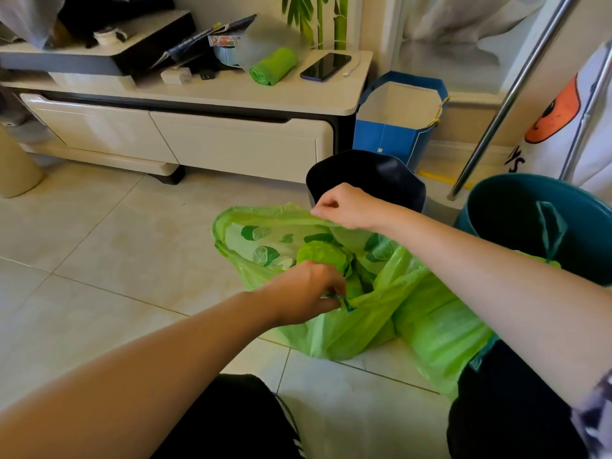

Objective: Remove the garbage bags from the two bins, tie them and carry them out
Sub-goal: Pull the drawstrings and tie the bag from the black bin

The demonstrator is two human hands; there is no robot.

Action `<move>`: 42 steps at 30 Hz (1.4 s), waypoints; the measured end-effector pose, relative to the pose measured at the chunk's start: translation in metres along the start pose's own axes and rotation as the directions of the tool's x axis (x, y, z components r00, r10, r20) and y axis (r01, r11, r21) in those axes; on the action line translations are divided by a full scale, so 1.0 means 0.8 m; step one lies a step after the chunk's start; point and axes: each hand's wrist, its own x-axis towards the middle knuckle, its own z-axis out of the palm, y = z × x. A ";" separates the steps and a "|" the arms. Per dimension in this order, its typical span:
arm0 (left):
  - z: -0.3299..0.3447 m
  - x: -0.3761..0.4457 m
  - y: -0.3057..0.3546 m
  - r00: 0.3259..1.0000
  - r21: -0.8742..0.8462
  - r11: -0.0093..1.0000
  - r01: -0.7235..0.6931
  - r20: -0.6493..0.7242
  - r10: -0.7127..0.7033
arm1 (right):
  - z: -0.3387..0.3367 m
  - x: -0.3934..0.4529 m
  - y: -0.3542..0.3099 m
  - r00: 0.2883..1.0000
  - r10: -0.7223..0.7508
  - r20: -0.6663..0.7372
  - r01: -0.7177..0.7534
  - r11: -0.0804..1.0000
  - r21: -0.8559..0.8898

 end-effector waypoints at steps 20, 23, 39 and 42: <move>-0.060 -0.013 0.021 0.990 -0.280 0.959 0.050 -0.113 -0.085 | -0.029 -0.053 -0.019 0.938 -0.016 -0.345 0.090 0.976 0.198; -0.080 -0.020 0.020 0.992 -0.295 0.954 0.054 -0.095 -0.085 | -0.037 -0.066 -0.029 0.946 -0.020 -0.325 0.091 0.975 0.205; -0.145 -0.054 0.031 0.909 -0.255 0.954 0.160 -0.338 -0.243 | -0.084 -0.148 -0.067 0.947 -0.120 -0.297 0.053 0.973 -0.224; -0.151 -0.058 0.037 0.889 -0.200 0.964 0.172 -0.391 -0.240 | -0.087 -0.152 -0.077 0.923 -0.092 -0.374 0.136 0.986 0.093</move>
